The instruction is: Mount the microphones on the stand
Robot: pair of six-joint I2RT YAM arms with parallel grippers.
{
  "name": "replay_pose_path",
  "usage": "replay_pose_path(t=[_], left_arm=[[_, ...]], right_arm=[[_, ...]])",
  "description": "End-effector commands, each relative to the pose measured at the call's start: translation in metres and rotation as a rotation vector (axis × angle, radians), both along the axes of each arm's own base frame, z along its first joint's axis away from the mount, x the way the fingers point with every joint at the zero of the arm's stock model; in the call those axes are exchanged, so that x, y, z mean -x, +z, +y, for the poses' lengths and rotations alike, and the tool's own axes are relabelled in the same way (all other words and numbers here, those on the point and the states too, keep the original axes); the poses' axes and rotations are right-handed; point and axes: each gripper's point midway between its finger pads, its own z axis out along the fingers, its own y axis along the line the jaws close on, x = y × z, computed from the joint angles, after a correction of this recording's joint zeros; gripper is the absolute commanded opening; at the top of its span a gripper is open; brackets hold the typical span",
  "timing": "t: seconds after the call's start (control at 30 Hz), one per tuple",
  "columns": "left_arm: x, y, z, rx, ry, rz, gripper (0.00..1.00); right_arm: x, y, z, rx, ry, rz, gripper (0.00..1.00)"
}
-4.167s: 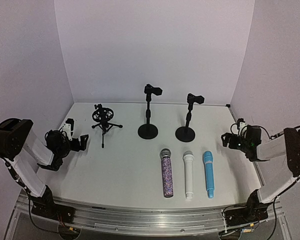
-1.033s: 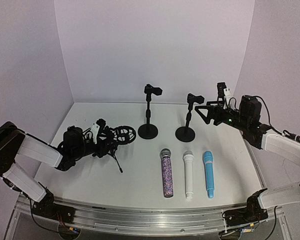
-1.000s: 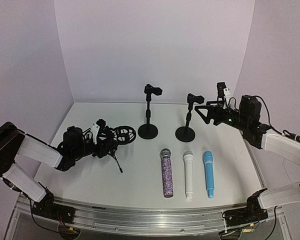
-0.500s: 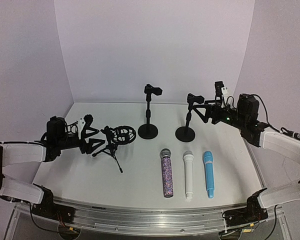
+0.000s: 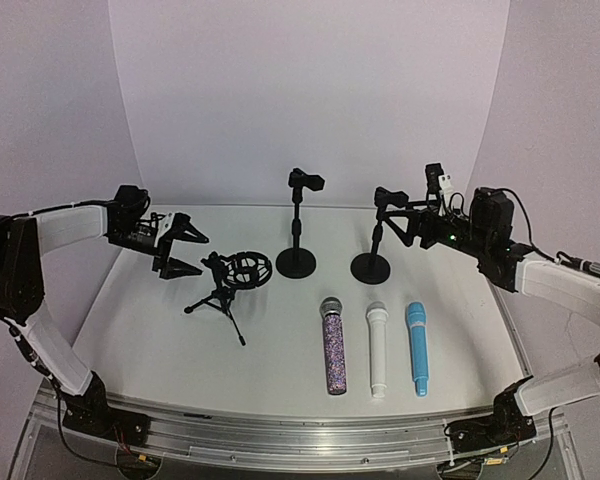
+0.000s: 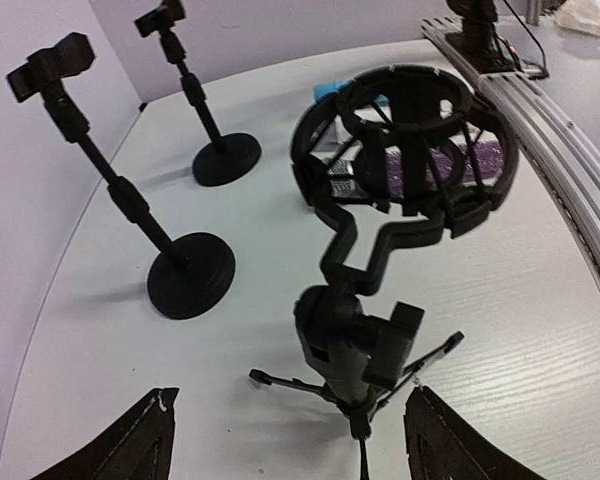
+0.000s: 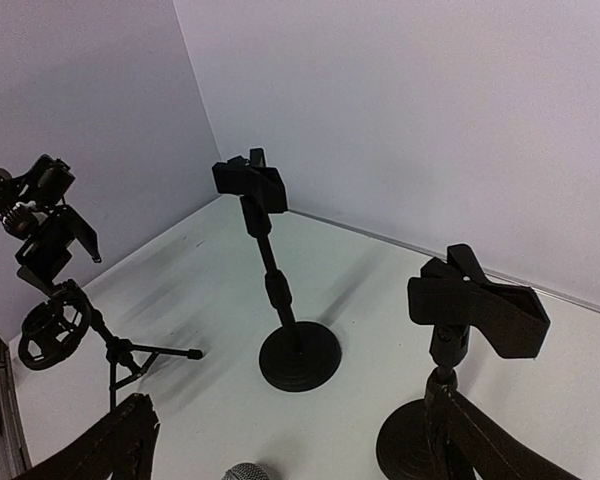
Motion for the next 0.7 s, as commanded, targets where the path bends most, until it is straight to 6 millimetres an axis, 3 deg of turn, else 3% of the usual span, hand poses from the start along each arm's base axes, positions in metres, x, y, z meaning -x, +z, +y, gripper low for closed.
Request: replay_pose_path(t=[0.0,0.2,0.37,0.67], left_arm=[[0.024,0.007,-0.003,-0.004,-0.169,-0.022,0.80],[0.038,0.009,-0.019,-0.026,-0.276,-0.018,0.79],[0.027,0.019,-0.032,0.001,-0.255,-0.001,0.77],[0.023,0.012,-0.032,-0.043,-0.267,-0.014,0.63]], right_arm=[[0.002,0.029,0.003,-0.021,0.017,-0.090,0.91],[0.003,0.029,0.002,-0.013,0.012,-0.099,0.91],[0.002,0.030,0.003,-0.011,0.015,-0.104,0.91],[0.002,0.029,0.003,-0.007,0.012,-0.103,0.91]])
